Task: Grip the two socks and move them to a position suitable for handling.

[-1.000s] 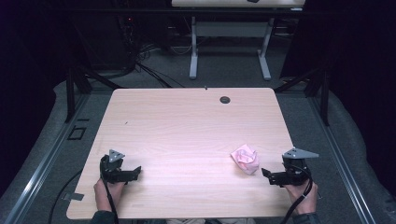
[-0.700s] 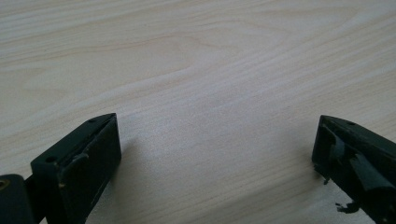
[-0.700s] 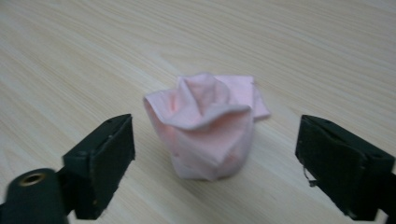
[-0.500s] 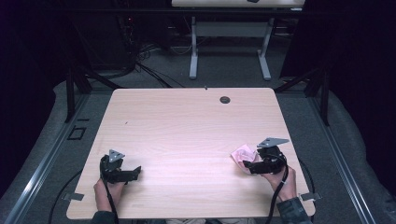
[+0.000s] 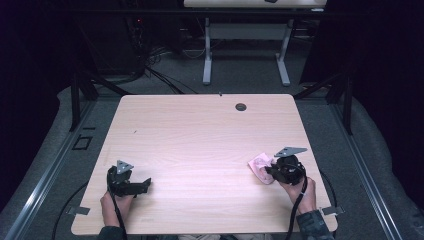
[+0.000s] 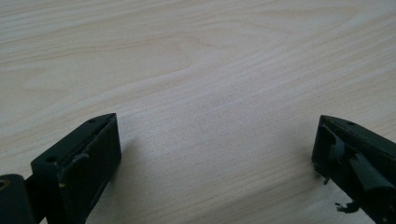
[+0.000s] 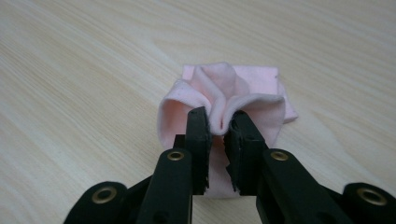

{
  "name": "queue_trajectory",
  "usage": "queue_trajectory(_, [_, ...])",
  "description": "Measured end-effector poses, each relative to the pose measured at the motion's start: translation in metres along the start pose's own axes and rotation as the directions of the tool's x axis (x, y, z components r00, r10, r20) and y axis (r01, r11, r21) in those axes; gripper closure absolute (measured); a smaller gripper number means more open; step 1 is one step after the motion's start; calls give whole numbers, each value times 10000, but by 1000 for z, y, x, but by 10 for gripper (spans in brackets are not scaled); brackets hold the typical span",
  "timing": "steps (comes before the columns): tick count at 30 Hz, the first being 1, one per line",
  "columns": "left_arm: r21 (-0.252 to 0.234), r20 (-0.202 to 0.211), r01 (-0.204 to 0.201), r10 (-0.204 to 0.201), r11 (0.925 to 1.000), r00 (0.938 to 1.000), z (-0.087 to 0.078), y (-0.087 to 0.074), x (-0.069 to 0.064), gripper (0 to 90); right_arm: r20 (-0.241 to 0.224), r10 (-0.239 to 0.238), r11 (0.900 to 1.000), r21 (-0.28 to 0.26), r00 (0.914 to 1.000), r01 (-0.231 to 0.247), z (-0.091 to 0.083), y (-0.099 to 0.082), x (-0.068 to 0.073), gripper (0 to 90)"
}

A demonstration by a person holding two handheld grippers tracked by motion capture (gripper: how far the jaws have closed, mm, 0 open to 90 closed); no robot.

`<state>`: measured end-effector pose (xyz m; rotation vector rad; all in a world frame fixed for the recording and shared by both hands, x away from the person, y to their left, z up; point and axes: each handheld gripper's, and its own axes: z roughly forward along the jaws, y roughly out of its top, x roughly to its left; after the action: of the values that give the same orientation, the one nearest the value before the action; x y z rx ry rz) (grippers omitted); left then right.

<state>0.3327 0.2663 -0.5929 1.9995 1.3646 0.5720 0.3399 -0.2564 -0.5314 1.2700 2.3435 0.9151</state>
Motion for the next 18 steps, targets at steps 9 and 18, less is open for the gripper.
queue_trajectory(9, [3,2,0,0,10000,10000,0,0,0,13,-728,-63,9929,-1193,9973,-25,-44,12,14,806])
queue_trajectory(18, [-5,1,-8,8,10000,10000,0,0,0,12,-2426,-677,9935,-1051,9678,432,-34,24,62,798])
